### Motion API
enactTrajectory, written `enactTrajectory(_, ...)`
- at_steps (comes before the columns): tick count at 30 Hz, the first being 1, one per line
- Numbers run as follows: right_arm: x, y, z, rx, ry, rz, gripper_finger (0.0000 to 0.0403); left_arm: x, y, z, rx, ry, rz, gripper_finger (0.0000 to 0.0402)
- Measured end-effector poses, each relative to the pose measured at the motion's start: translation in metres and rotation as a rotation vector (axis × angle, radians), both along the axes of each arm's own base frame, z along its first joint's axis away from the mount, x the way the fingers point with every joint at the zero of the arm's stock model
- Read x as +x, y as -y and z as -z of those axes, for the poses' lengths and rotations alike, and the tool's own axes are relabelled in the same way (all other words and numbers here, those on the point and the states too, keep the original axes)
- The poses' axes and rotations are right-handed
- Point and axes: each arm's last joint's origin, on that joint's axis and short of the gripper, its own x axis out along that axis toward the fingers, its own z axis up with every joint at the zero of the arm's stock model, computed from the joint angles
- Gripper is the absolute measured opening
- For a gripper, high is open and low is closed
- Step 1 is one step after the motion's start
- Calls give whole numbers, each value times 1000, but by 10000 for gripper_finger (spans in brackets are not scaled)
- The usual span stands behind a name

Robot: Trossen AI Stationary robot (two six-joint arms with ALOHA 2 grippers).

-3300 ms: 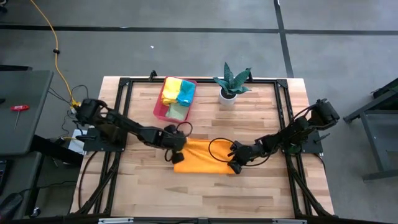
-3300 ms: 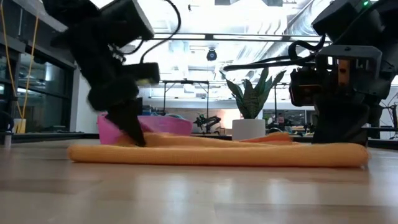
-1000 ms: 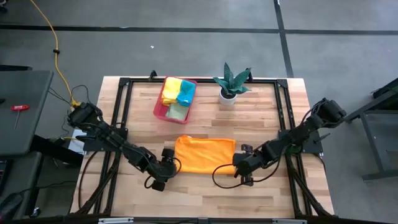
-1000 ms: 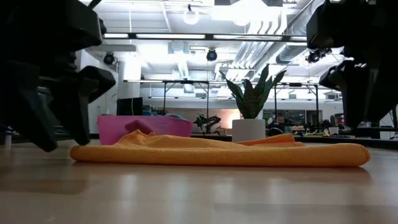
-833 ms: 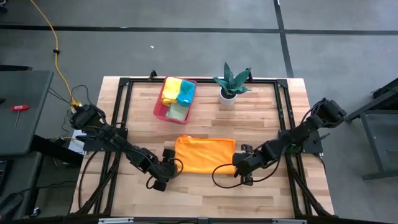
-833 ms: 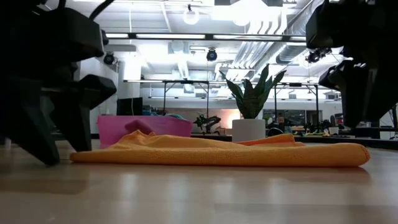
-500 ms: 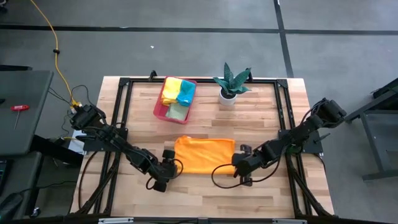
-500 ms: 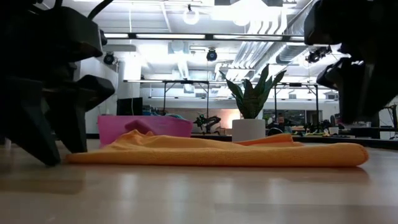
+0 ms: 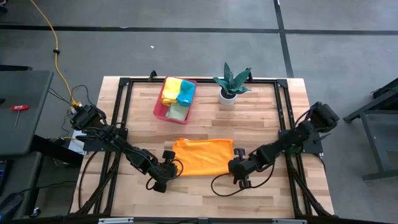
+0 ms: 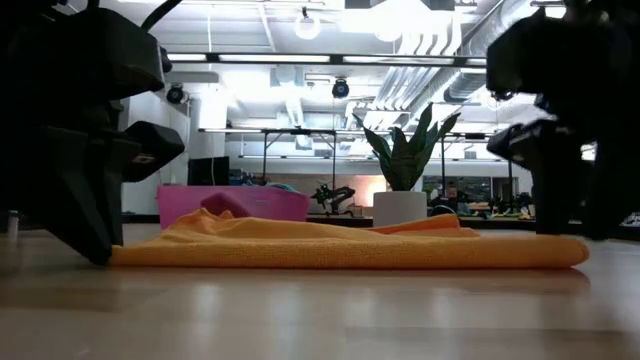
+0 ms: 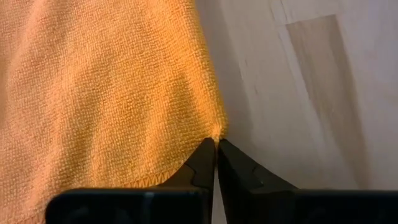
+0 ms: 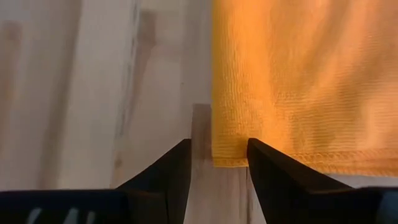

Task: Fold microfiber towels
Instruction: Fold the orange microfiber cloth

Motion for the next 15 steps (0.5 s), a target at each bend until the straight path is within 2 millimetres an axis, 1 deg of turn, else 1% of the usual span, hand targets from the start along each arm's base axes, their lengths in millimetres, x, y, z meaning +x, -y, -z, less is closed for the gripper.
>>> enactTrajectory(6,4,-2,15,-26,-27,-22,149,0,0,0,-15,0,-26,3)
enactTrajectory(11,6,-3,23,-50,-39,-26,148,0,0,1,-21,-2,-38,2)
enactTrajectory(13,6,-3,26,-62,-47,-29,138,0,0,1,-23,-2,-40,1)
enactTrajectory(15,5,-2,27,-74,-61,-28,118,0,0,1,-23,-2,-40,1)
